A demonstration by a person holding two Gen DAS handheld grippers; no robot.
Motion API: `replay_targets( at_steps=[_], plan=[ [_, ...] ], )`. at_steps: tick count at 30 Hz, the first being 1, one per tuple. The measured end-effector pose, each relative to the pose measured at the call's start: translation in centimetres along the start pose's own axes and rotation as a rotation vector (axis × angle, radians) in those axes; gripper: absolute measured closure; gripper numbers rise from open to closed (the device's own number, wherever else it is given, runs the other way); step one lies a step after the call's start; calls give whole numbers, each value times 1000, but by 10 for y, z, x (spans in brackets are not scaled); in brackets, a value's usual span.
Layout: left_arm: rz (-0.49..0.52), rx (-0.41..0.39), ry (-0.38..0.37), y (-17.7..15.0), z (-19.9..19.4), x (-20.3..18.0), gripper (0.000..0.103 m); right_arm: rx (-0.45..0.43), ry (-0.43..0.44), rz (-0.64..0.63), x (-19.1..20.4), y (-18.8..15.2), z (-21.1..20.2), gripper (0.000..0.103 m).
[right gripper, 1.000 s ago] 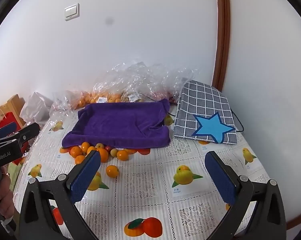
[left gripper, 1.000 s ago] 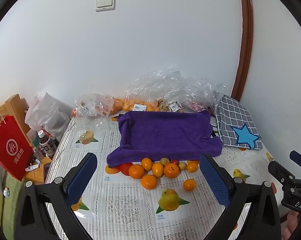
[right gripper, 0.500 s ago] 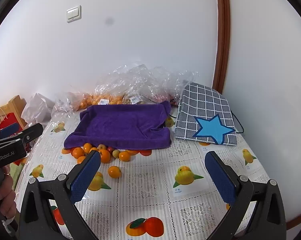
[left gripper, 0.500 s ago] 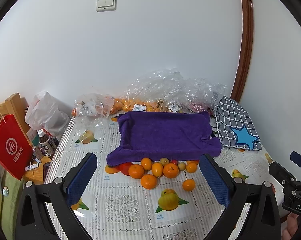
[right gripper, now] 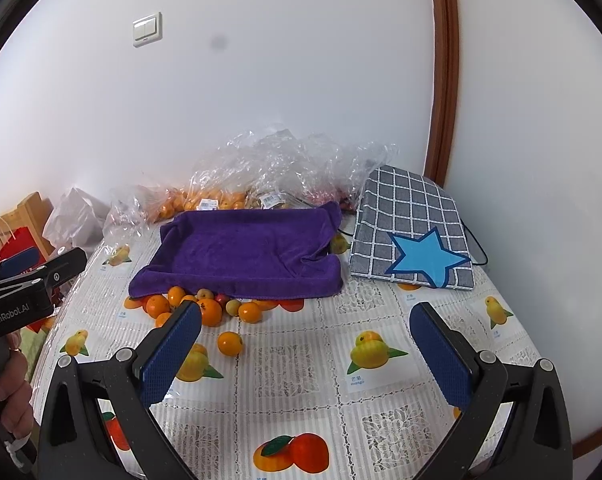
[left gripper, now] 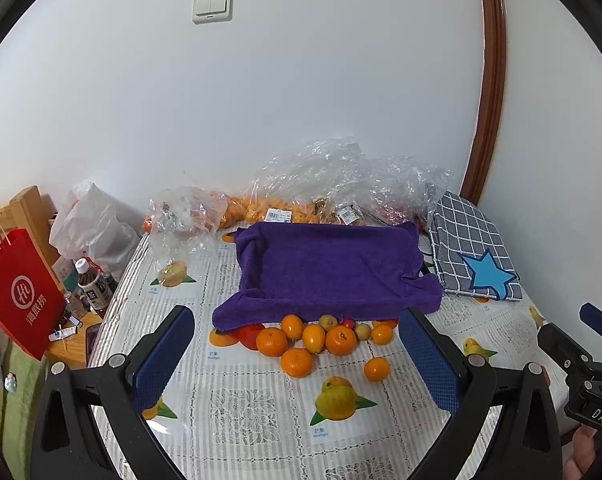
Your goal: Organize fruits
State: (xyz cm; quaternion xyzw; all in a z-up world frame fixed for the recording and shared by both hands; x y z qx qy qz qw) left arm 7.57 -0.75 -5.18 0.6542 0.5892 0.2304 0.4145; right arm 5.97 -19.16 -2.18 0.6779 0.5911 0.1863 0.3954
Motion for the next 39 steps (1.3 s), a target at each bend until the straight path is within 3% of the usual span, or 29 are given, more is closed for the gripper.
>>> replay_targets(
  at_steps=[39],
  plan=[
    [1,-8,-6,5,3,-7,0,-13,4,10,-3,3,-7,1]
  ],
)
Point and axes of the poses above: each gripper's, at about its wrist camera, not at the fingertips, and z roughly the way its jaws point, x to its left, y to its top, the point moved 10 cm from there along z, roughly the way its jaws point, and after that the axes turned 15 degrees about -y, right-handed, at the moved point
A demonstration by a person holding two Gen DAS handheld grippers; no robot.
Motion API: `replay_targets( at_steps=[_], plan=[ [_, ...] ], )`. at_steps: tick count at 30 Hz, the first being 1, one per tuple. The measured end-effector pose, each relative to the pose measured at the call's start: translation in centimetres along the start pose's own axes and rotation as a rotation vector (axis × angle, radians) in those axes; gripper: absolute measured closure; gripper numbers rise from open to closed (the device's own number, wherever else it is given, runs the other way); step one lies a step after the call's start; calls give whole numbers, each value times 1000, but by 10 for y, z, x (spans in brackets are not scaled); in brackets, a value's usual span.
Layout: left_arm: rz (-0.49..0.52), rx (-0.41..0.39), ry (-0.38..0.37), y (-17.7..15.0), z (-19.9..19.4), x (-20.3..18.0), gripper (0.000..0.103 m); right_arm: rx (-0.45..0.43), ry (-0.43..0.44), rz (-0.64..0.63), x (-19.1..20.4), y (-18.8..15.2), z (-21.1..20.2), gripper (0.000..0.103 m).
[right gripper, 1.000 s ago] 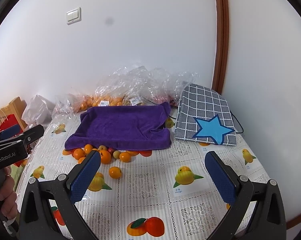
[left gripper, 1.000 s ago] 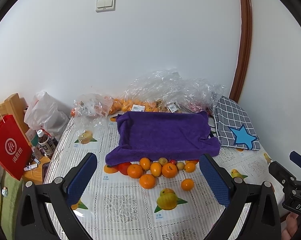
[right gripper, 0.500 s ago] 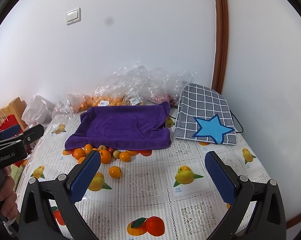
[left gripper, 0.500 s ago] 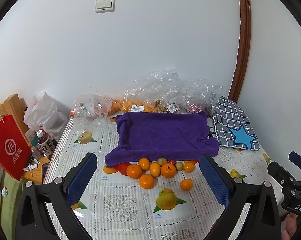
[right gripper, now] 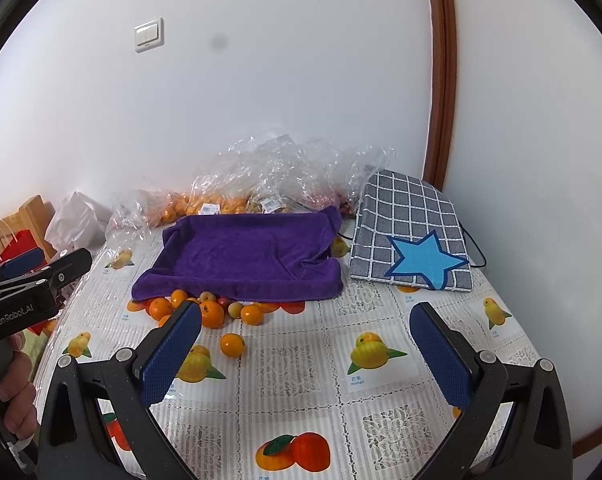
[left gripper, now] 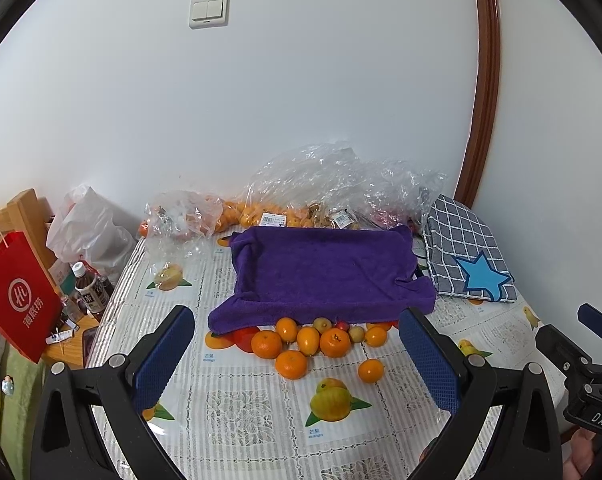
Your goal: Organize fruits
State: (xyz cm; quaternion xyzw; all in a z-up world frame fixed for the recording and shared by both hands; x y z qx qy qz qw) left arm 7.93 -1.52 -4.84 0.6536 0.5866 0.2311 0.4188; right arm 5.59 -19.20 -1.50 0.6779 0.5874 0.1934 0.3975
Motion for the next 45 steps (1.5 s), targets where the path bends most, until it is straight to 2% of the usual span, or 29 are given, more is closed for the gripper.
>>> replay_targets(
  at_steps=[14,22,28,34,39,40,45],
  plan=[
    [-9,1,-5,1,7,-3,0,-12,5,-4,4,-2,0,1],
    [-37,21,12,-19,23,21,0,1,-26,-5,7,-13,21,1],
    [-52,50,39,-36,41,43,0,65,-9,-7,17,-30,50,4],
    [-62,81,57,-55,59,68,2,134,49,-33,39,-54,79,10],
    [-83,105,83,-72,74,88,5,205,95,-34,58,-76,104,23],
    [-88,114,79,-76,77,91,9,215,108,-38,63,-81,109,25],
    [-101,174,70,-92,95,105,11,229,145,-58,84,-97,123,38]
  ],
)
Point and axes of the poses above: each gripper's, at about its wrist camera, not at the fingertips, and z roughly the way its jaws point, x to its left, y to its top, the point moved 10 cm from there along z, roughly the way its jaws point, and after that the axes turned 15 degrees about -y, right-handed, at the moved point
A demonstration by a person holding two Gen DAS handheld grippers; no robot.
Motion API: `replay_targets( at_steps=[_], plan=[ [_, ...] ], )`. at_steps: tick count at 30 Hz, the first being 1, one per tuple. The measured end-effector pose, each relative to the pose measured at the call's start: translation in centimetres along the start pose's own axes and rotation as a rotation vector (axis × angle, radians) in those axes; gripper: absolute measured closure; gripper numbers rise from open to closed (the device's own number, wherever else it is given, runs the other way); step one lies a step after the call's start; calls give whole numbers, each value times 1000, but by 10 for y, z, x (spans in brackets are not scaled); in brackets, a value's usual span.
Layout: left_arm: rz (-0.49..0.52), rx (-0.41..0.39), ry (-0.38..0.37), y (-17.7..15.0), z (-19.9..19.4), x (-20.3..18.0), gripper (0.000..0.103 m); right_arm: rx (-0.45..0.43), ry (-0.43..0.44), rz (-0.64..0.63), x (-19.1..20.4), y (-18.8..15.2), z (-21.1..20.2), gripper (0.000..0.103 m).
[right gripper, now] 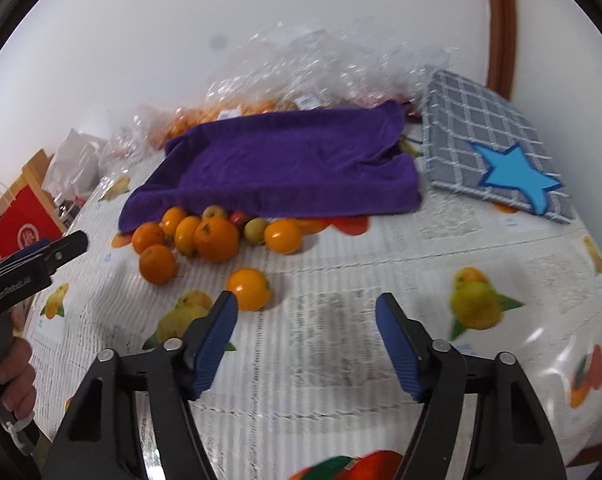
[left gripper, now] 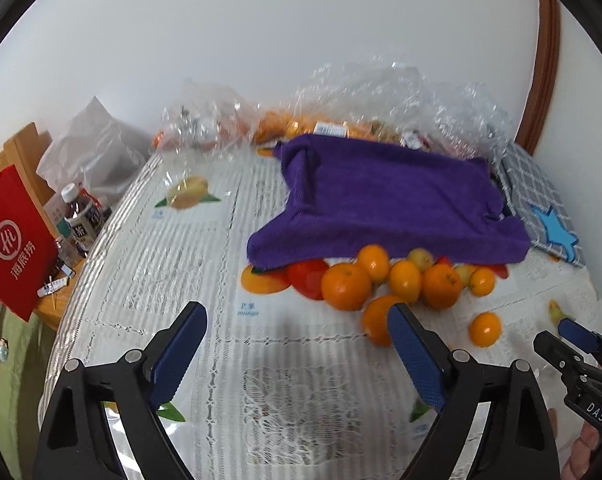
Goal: Organize fruits
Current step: 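Grasp a small orange with the right tool while the left tool grasps a large orange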
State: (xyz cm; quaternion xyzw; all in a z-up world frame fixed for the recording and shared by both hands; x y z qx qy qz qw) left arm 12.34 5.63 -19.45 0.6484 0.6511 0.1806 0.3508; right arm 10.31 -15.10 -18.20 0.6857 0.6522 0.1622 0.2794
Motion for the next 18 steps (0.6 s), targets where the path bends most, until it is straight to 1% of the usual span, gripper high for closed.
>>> replay_targets(
  at_steps=[3,5,9,11,14,16,18],
  plan=[
    [-21,16,-6,-4,9,10,13,11,37,-18,15,-5,8,45],
    [-23,23,1,-6,13,16,13,8,66,-40,27,-5,14,46],
    [-19,23,-12,-9,17,23,13,19,81,-105,49,-5,30,52],
    [-24,22,-21,-10,18,26,13,42,79,-113,54,-7,39,54],
    [-36,27,-37,-13,23,27,13,96,109,-94,56,-13,52,61],
    [-41,35,-57,-14,28,24,13,66,94,-91,53,-10,51,67],
    [-42,40,-90,-15,33,18,13,61,100,-98,52,-11,52,68]
  ],
)
Point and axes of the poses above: each gripper's, at about its wrist camera, not at the fingertips, and z roughly the way its jaws point, x to its left, y to its top, the point moved 10 cm from there along z, roughly the way its jaws point, and after that the axes turned 15 degrees about -y, right-handed, at the moved point
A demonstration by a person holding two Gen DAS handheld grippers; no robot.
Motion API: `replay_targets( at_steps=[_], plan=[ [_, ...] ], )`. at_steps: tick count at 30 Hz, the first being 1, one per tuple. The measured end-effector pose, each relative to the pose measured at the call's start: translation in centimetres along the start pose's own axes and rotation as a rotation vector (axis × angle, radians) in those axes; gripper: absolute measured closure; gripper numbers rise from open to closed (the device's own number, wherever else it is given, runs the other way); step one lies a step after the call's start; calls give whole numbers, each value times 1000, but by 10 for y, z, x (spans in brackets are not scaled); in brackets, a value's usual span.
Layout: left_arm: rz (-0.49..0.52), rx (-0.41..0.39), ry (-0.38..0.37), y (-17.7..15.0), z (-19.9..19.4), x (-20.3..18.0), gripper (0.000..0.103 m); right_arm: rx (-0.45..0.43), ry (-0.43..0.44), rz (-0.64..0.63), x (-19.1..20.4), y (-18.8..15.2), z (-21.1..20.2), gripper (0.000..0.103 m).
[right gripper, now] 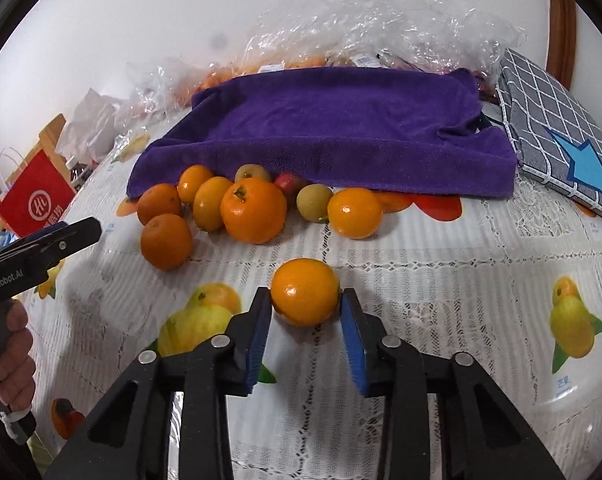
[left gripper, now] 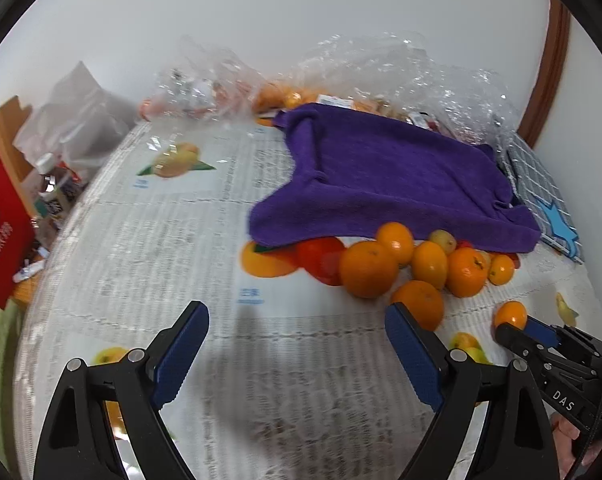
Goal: Organize fruits
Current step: 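Grasp a small orange with the right tool while the left tool grasps a large orange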
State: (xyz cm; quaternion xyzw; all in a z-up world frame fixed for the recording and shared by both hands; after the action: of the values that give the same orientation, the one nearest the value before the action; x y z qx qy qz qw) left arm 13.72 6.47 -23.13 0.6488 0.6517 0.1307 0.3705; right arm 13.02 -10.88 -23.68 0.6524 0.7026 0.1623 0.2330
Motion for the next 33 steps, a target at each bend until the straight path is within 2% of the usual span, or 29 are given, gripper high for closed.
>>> replay_targets(
  at_steps=[7,9,13,18,23,25,27,33],
  plan=[
    [48,15,-129,-4,18,-39,13,-54,-114,20,-45,5,-4,68],
    [61,26,-143,-6,23,-48,14,-64,-139,24,-57,6,-4,68],
    [79,58,-146,-11,35,-61,23,-80,-178,35,-80,6,-3,68],
    [69,94,-148,-17,49,-66,40,-66,-150,72,-89,3,3,68],
    [71,70,-138,-16,51,-66,47,-51,-147,72,-89,1,7,68],
    [80,59,-117,-15,52,-64,53,-49,-155,63,-88,1,6,68],
    [101,58,-95,-15,53,-64,53,-50,-166,52,-87,0,6,68],
    [89,56,-115,-14,53,-63,53,-16,-174,50,-88,-2,12,68]
  ],
)
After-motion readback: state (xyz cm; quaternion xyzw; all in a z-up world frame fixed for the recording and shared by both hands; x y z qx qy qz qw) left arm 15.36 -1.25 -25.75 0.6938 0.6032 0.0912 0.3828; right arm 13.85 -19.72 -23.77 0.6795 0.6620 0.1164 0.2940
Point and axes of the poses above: each gripper's, at about its wrist camera, not at the fingertips, and z roughly the way its jaws point, x to its left, y to its top, the point moved 10 cm from there along z, roughly the way its jaws point, and after that the axes turned 15 degrees about -y, right-handed, at the moved point
